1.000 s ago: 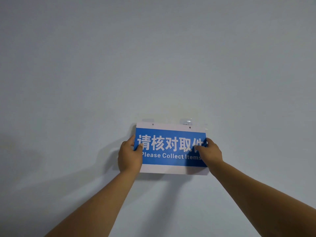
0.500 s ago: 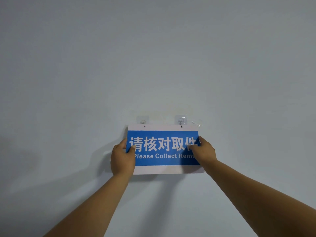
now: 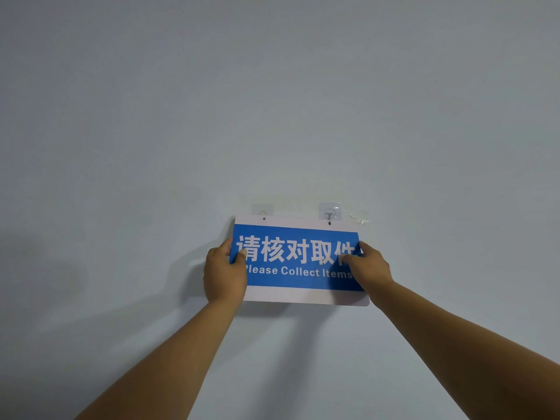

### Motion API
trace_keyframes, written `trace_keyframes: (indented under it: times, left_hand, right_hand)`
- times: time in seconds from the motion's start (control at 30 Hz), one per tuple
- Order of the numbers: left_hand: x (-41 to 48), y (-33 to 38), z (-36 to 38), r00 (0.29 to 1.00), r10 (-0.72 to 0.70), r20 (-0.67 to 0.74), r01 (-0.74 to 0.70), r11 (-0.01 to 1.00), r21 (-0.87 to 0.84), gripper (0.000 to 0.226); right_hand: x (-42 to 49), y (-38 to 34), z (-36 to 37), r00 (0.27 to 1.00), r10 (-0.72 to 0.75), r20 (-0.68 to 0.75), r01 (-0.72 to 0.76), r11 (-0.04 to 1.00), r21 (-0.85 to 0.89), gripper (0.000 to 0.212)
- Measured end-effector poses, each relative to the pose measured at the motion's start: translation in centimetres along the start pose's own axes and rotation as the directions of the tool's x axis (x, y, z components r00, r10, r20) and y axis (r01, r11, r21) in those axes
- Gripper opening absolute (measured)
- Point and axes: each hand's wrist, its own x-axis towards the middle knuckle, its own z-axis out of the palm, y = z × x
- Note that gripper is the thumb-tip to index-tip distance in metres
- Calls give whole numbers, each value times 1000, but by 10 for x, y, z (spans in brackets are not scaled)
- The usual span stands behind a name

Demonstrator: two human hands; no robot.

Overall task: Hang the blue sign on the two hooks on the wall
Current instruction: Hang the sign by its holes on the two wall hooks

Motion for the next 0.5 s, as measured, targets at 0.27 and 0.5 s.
trace_keyframes:
  times: [0.27,0.5]
  left_hand:
    - [3,1,1,1000,6,9,-7,997,80,29]
    - [13,12,-3,1000,-16,-2,16,996,89,25]
  right_hand:
    - [2,1,3,1000,0,-10,0,999,48,54]
    - [0,6,5,1000,-9,-2,9,999,52,37]
